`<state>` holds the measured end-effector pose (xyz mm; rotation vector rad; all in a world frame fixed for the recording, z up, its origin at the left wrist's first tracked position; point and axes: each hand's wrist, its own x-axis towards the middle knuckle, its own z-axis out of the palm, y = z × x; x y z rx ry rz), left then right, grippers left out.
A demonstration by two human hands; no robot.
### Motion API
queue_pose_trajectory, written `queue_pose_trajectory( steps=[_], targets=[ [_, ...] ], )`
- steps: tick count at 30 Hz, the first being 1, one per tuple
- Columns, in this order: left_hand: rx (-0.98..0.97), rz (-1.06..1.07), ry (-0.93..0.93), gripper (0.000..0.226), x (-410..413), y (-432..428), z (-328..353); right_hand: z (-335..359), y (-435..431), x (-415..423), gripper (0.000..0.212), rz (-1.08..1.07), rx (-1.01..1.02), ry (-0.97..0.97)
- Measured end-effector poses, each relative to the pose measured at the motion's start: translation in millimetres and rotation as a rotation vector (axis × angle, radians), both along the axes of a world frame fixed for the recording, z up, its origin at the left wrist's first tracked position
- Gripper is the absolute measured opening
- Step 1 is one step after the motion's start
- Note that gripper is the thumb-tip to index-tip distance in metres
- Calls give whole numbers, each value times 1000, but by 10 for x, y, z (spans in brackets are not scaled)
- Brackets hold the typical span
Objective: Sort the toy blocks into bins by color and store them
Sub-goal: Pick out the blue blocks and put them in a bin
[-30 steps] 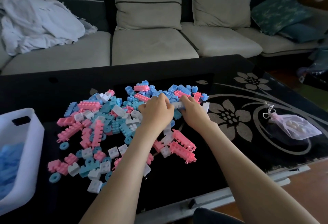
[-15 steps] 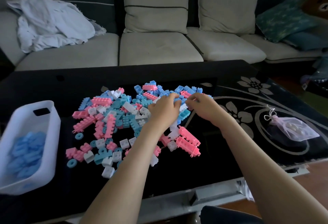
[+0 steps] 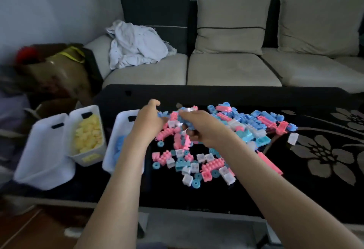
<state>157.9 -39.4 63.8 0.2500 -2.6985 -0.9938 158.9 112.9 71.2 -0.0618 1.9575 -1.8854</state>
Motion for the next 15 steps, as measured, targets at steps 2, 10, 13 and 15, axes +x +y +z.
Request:
queue_pose_trajectory(
  steps=[2, 10, 13, 15],
  targets=[
    [-26, 74, -28, 44, 140, -339, -11, -30, -349, 28, 24, 59, 125, 79],
    [-176, 148, -171, 39, 382, -1041, -204, -231, -1390, 116, 31, 192, 506, 504],
    [-169, 90, -220, 48, 391, -1068, -267, -288, -1474, 114, 51, 265, 657, 581],
    [-187, 79, -206, 55, 370, -1035, -271, -317, -1426, 110, 56, 288, 769, 632]
  ],
)
